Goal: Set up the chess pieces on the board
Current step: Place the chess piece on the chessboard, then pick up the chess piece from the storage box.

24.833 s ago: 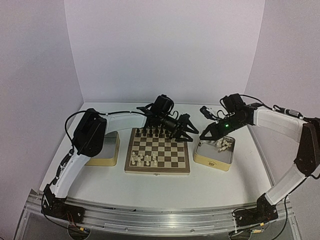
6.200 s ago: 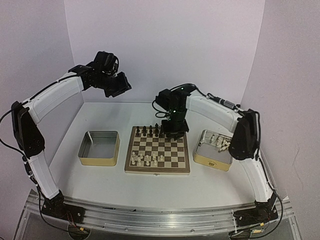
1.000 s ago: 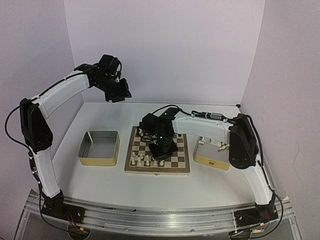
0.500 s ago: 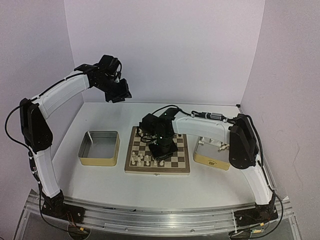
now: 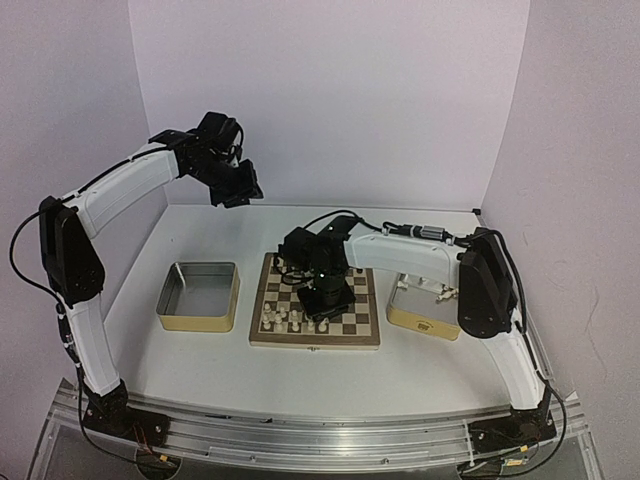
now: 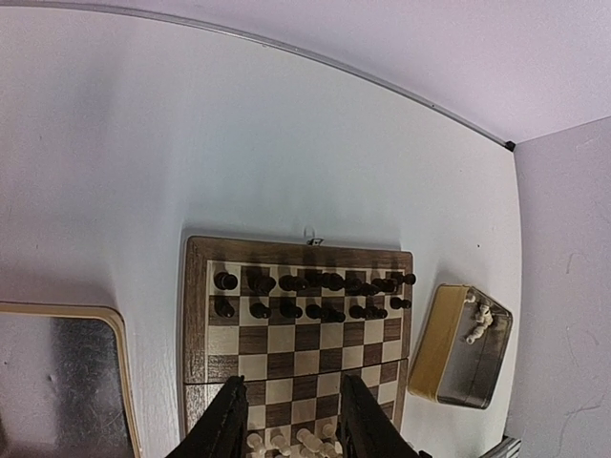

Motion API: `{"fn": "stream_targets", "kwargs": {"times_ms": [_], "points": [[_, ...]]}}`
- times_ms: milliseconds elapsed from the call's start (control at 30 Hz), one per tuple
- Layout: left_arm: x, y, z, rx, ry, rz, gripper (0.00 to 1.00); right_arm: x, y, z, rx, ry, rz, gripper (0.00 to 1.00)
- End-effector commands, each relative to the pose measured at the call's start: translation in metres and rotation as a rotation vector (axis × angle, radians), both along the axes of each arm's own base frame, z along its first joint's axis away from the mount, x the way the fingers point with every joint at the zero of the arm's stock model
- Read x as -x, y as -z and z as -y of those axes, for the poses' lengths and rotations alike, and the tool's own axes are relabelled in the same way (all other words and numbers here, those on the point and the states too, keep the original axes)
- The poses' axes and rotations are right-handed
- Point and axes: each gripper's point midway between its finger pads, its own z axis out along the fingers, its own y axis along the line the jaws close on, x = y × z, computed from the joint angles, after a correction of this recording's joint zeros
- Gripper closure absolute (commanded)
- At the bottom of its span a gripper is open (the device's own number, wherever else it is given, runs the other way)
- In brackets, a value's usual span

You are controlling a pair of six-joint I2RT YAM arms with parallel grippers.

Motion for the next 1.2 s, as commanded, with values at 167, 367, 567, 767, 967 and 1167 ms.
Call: {"fn": "stream_targets", "kwargs": {"times_ms": [167, 367, 567, 767, 967, 1167], "points": [[0.001, -0.034, 0.004, 0.072, 0.01, 0.074, 0.67, -0.012, -0.044, -0.013, -0.077, 0.001, 0.087, 0.69], [0.001, -0.035, 0.006, 0.082, 0.017, 0.077, 0.67, -0.016, -0.074, -0.01, -0.099, 0.02, 0.131, 0.69], [0.004, -0.04, 0.029, 0.103, 0.077, 0.088, 0.67, -0.037, -0.117, 0.03, -0.043, 0.088, 0.276, 0.68], [0.018, -0.05, 0.096, 0.077, 0.221, 0.131, 0.67, -0.07, -0.136, 0.127, -0.005, 0.334, 0.301, 0.68], [0.037, -0.03, 0.153, 0.146, 0.382, 0.081, 0.67, -0.083, -0.105, 0.193, -0.078, 0.458, 0.177, 0.7], [0.049, -0.017, 0.183, 0.188, 0.488, 0.043, 0.67, -0.092, -0.077, 0.196, -0.209, 0.189, 0.174, 0.72]]}}
